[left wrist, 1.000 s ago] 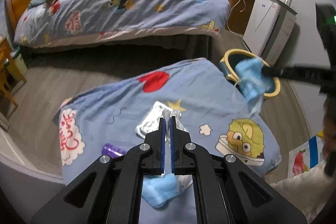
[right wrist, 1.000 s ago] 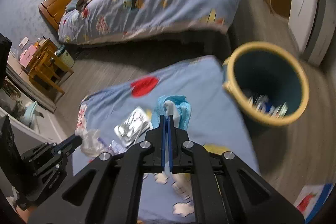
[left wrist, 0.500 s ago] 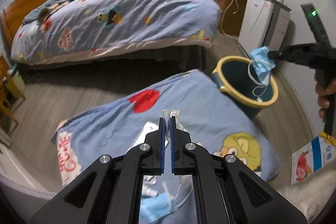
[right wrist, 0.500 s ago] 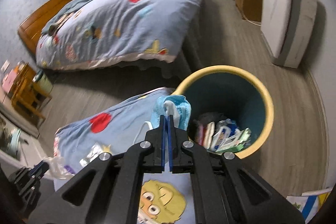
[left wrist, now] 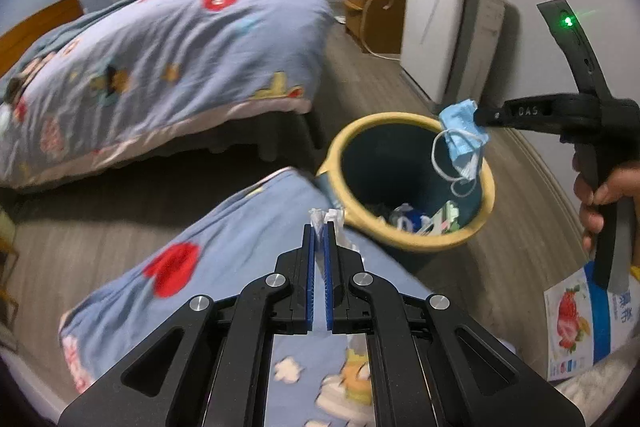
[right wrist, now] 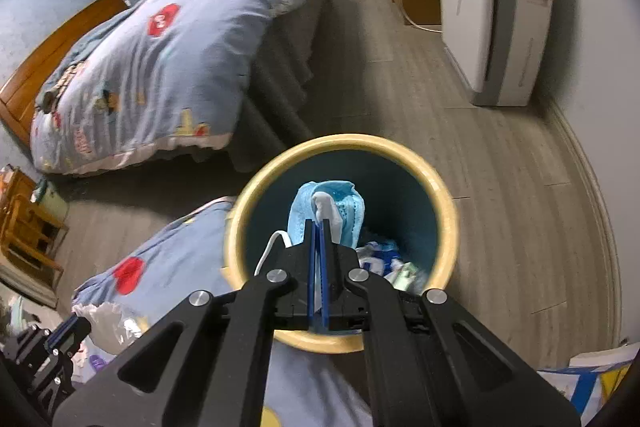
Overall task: Collect trash
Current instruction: 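Carry both blue masks over the bin and open both tools, then move both tools back over the pillow toward the purple tube and blister pack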
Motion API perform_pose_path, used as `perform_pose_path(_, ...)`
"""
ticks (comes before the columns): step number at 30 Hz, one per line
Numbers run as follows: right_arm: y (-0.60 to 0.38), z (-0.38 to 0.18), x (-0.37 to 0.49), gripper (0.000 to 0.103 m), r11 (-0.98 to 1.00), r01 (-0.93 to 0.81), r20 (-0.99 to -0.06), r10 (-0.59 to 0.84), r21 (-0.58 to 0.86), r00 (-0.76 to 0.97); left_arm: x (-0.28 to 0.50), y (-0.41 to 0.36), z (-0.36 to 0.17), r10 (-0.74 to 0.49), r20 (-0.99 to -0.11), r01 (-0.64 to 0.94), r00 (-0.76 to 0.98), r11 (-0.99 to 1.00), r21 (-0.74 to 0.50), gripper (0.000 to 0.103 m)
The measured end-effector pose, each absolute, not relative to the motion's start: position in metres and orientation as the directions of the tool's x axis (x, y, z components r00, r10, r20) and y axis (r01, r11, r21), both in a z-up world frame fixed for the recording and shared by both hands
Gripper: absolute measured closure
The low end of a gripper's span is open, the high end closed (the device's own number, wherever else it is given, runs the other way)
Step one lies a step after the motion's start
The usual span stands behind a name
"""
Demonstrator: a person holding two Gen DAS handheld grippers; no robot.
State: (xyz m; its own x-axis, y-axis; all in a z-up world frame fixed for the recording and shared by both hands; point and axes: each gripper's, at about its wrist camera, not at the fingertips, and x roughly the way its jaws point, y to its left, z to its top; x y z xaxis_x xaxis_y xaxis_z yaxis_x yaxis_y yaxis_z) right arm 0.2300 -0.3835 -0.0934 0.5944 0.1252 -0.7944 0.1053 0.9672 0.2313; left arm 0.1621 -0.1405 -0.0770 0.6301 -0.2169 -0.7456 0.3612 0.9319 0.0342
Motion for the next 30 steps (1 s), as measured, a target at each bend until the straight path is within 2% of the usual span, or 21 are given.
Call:
perform_pose_path(7, -0.408, -0.123, 0.243, 0.102, 0.964, 0.148, -0.831, 0.105, 0.219, 0.546, 0.204, -0.179, -0.092, -0.215, -0.758, 0.397, 0.616, 0.916, 0.063, 0.098)
perform_pose_path(18, -0.418, -0.148, 0.251, 0.101, 0.959, 0.165, -0.853, 0.119, 0.232, 0.508, 0.246, -0.222, -0.106, -0.27, -0.743, 0.414, 0.612, 0.91, 0.01, 0.098)
perform_pose_path(20, -0.418, -0.147, 0.252, 0.101, 0.958, 0.165, -0.85, 0.121, 0.235, 0.513, 0.249, -0.225, -0.108, -0.267, -0.739, 0.406, 0.618, 0.914, 0.009, 0.089)
perform_pose_path(24, -0.417, -0.144, 0.251, 0.101, 0.961, 0.154, -0.843, 0.118, 0.23, 0.524, 0.249, -0.226, -0.111, -0.266, -0.734, 0.391, 0.625, 0.92, 0.0, 0.065)
perform_pose_path(27, -0.416, -0.143, 0.251, 0.1, 0.962, 0.149, -0.84, 0.12, 0.231, 0.528, 0.247, -0.224, -0.112, -0.256, -0.733, 0.386, 0.63, 0.922, 0.01, 0.052)
perform_pose_path(29, -0.415, -0.142, 0.251, 0.096, 0.963, 0.147, -0.838, 0.115, 0.225, 0.533, 0.244, -0.22, -0.113, -0.248, -0.731, 0.375, 0.635, 0.927, 0.011, 0.04)
perform_pose_path(30, -0.415, -0.141, 0.251, 0.085, 0.965, 0.148, -0.836, 0.108, 0.219, 0.537, 0.242, -0.217, -0.113, -0.241, -0.731, 0.367, 0.639, 0.93, 0.014, 0.032)
